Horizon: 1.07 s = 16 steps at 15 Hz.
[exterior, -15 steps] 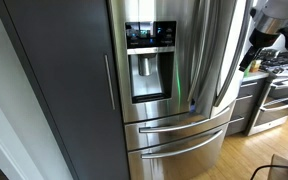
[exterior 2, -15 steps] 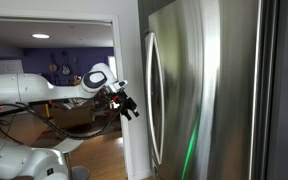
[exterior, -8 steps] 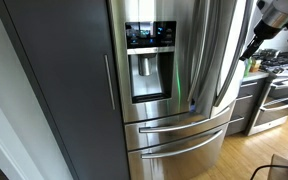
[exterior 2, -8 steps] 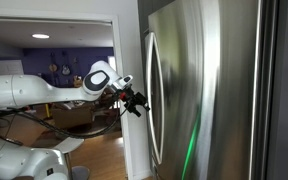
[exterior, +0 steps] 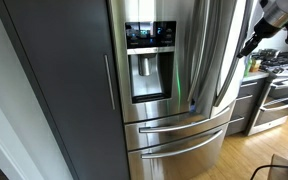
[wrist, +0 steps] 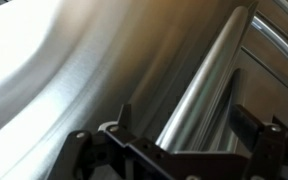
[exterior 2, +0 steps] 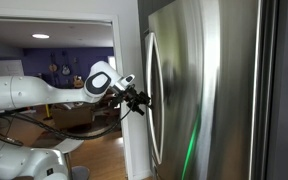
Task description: Close the top right fridge door
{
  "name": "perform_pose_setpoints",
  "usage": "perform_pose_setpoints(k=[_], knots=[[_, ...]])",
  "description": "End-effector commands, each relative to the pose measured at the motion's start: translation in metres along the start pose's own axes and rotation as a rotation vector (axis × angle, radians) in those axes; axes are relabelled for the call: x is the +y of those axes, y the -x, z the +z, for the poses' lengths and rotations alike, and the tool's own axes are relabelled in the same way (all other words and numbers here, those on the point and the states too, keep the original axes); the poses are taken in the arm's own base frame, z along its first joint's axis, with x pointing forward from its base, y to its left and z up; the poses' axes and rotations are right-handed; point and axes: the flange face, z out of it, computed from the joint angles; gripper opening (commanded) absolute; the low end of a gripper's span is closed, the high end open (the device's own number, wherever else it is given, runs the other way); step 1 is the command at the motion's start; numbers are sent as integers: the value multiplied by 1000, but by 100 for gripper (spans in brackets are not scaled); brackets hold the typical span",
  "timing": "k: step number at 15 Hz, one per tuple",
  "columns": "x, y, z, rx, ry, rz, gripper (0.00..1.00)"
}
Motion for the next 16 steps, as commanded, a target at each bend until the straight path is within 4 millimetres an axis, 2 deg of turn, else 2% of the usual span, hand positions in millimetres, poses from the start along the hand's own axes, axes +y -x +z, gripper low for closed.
perform_pose_setpoints(k=[1,11,16], knots=[[-6,-4,4,18,-18,-42,100],[9,-23,23,179,-14,4,100],[33,-29,39,258,18,77,100]])
